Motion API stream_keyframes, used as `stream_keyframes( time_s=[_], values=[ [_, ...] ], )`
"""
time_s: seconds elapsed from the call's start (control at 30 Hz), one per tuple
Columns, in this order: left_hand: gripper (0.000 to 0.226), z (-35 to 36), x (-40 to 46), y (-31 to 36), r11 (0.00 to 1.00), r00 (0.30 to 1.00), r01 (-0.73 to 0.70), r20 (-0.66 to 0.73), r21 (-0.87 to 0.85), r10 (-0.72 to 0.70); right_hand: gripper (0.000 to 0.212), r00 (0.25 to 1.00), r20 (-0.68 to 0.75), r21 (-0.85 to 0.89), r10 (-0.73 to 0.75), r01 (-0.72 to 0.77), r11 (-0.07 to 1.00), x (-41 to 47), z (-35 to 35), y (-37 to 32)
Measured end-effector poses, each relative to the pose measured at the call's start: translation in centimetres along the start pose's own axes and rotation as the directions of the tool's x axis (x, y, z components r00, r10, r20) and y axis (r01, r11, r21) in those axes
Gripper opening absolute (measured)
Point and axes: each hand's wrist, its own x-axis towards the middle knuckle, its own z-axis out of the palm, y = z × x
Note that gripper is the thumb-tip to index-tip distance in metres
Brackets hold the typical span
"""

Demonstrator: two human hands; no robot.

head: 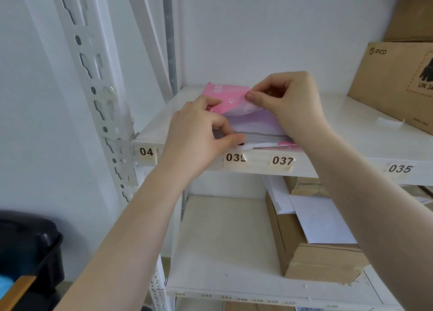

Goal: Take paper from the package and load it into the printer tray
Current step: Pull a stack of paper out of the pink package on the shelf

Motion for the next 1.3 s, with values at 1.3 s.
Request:
stream_keyframes(
  time_s=[1.3],
  values=[
    [0.007, 1.2, 3.5, -0.1, 0.98, 0.979, -0.187, 0.097, 0.067, 0.18, 0.016, 0.997, -0.003, 0.139, 0.079, -0.078, 0.987, -1.5, -1.5, 0.5]
  ],
)
